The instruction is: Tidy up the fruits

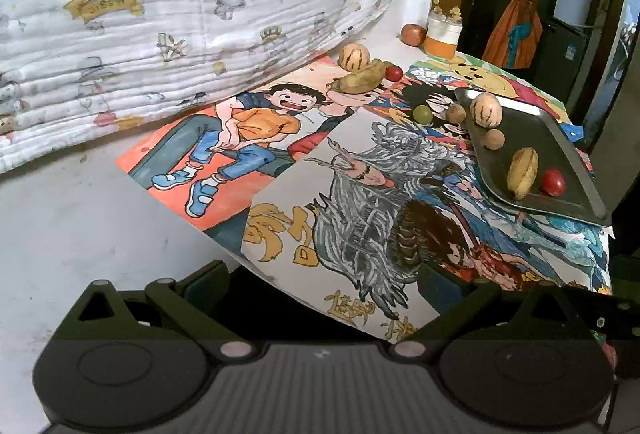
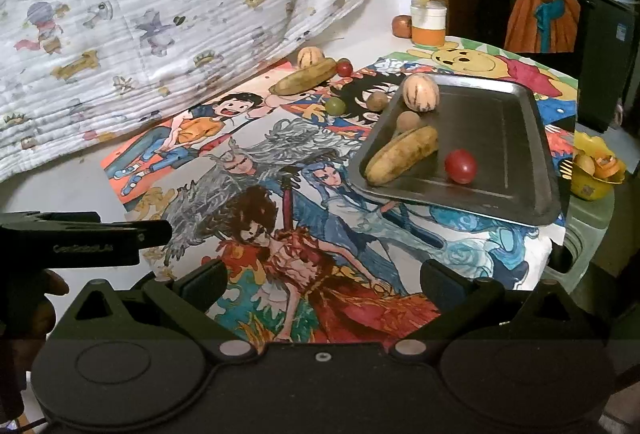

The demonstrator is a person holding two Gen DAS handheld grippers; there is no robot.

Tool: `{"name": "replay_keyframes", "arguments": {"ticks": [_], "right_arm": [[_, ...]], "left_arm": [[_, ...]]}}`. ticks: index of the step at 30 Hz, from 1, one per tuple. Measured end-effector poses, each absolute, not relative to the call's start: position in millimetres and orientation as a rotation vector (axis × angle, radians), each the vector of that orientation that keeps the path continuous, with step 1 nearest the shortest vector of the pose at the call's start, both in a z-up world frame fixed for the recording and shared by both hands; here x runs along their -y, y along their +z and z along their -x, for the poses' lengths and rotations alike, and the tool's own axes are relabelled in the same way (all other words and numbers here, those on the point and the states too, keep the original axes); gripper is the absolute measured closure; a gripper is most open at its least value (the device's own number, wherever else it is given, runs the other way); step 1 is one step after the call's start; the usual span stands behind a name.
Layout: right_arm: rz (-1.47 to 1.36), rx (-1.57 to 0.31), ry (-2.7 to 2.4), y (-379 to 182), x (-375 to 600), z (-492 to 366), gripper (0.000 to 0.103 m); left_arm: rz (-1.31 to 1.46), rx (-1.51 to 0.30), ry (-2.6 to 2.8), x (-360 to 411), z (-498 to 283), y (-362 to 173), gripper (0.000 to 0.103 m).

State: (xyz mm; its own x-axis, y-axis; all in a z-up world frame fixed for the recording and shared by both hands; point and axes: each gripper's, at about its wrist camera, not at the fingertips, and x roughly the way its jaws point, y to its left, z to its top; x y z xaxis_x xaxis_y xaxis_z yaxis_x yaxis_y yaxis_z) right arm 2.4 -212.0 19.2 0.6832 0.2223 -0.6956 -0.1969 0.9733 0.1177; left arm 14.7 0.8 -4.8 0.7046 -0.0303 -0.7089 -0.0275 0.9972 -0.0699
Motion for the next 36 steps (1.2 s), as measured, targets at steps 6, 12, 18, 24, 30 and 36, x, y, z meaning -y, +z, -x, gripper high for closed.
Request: {"name": "replay_keyframes", "arguments": {"ticks": [6, 12, 18, 24, 30, 36], "right_arm": [[-0.034, -0.777, 0.247, 24.2, 208.5, -10.7, 0.001], [-0.031, -0.772, 0.26, 28.3, 205.2, -19.1, 0.001], [-0.017, -0.768, 0.269, 30.9, 202.2, -31.5, 0.001], [-0.009, -0.752, 0.275, 36.5, 201.4, -53.3, 0.001], [0.012, -0.752, 0.277, 38.3, 199.3, -74.1, 0.001], [0.041, -0.762, 0.297, 36.1, 194.7, -88.8, 0.001]], "left_arm": [[0.072, -0.789, 0.015, -4.8, -20.1, -2.6, 0.0], [0.085, -0.788, 0.043, -14.1, -27.8, -0.1, 0.0], [0.084, -0.796, 0.052, -17.8, -37.6, 0.6, 0.0], [0.073, -0.791, 0.058, -18.3, -56.3, 4.7, 0.0], [0.077, -0.789, 0.071, -22.5, -77.2, 7.5, 0.0], [0.093, -0.799, 0.086, -28.3, -91.0, 5.0, 0.0]]}}
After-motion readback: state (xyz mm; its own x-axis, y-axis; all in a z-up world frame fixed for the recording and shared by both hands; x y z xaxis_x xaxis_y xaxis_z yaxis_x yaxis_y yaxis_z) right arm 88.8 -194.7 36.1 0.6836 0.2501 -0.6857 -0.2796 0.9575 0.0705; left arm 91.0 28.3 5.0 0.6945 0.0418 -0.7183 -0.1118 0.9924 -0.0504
